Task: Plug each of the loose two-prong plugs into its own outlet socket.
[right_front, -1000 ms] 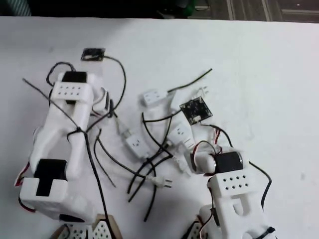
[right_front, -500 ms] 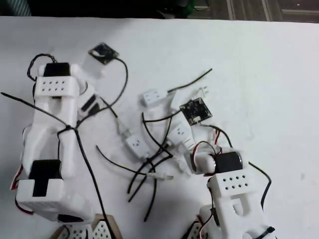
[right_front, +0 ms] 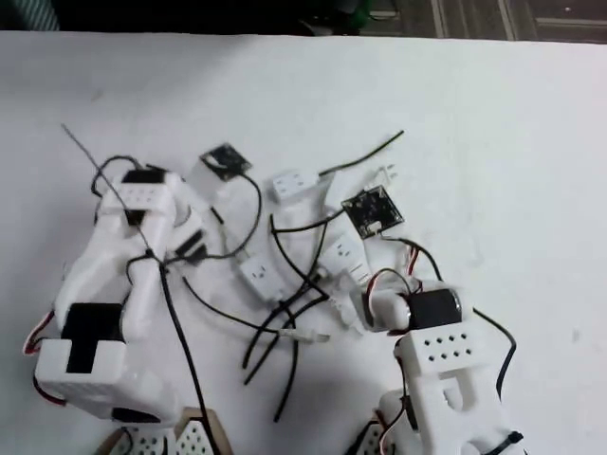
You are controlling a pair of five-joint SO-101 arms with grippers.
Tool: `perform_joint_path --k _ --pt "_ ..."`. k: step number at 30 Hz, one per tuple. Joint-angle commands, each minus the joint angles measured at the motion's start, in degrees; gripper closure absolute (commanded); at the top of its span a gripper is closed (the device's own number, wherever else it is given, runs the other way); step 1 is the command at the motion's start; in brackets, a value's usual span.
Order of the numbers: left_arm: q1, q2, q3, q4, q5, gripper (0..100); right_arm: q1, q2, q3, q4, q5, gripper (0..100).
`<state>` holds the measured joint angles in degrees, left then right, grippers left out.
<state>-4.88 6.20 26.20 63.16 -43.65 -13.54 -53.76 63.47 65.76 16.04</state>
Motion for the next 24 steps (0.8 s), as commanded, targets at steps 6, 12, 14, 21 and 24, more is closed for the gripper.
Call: perform_joint_path --k 6,12,14,21,24 --pt "2.9 -0.7 2.3 -1.5 -0.4 95 -0.2 0.1 -0.3 -0.7 -0.2 98.0" --pt "2.1 -0.8 -2.1 6.2 -0.4 89 -0.3 0.1 -0.3 -0.7 -0.2 98.0" --pt "1.7 -0.8 -5.0 9.8 -0.4 89 -0.2 0.1 -0.3 -0.7 -0.2 98.0" --pt "-0.4 -0.8 -13.2 17.8 0.2 88 -0.4 0.1 -0.3 -0.7 -0.1 98.0" --pt "0.1 -0.7 -11.6 16.8 0.2 88 -0.6 0.1 -0.3 -0.7 0.0 98.0"
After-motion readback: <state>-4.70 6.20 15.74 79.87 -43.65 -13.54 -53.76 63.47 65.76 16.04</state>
